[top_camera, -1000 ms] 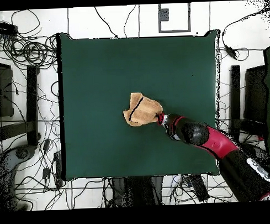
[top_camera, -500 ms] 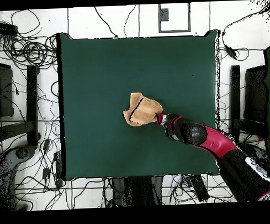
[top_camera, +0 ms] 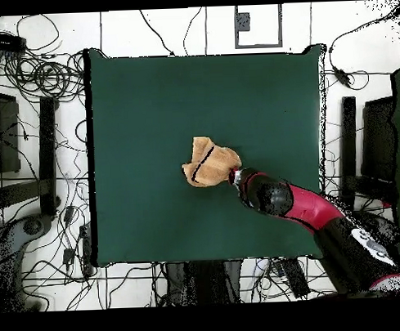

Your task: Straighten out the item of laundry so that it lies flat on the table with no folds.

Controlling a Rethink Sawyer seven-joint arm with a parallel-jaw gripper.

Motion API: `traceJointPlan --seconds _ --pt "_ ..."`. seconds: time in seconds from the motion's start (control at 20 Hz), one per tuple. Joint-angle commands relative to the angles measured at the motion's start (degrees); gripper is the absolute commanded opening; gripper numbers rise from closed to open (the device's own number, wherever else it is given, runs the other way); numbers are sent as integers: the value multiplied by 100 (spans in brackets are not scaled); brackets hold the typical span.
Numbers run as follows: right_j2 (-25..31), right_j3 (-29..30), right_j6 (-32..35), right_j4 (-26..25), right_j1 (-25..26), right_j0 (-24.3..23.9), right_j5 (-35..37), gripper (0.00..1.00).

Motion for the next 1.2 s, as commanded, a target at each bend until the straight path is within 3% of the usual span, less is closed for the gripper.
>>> traceJointPlan --seconds 0.05,0.3,0.4,0.7,1.2 --pt "14 -572 1148 -139 1407 1292 -1752 100" --pt "-453 -1283 557 -325 1163 1797 -1210 100" --pt "-176 -1315 484 -265 1248 1533 -1089 100" --pt "217 -1054 1081 -92 1490 1059 -1891 100" --pt "221 -891 1418 389 1357 1179 -1664 100"
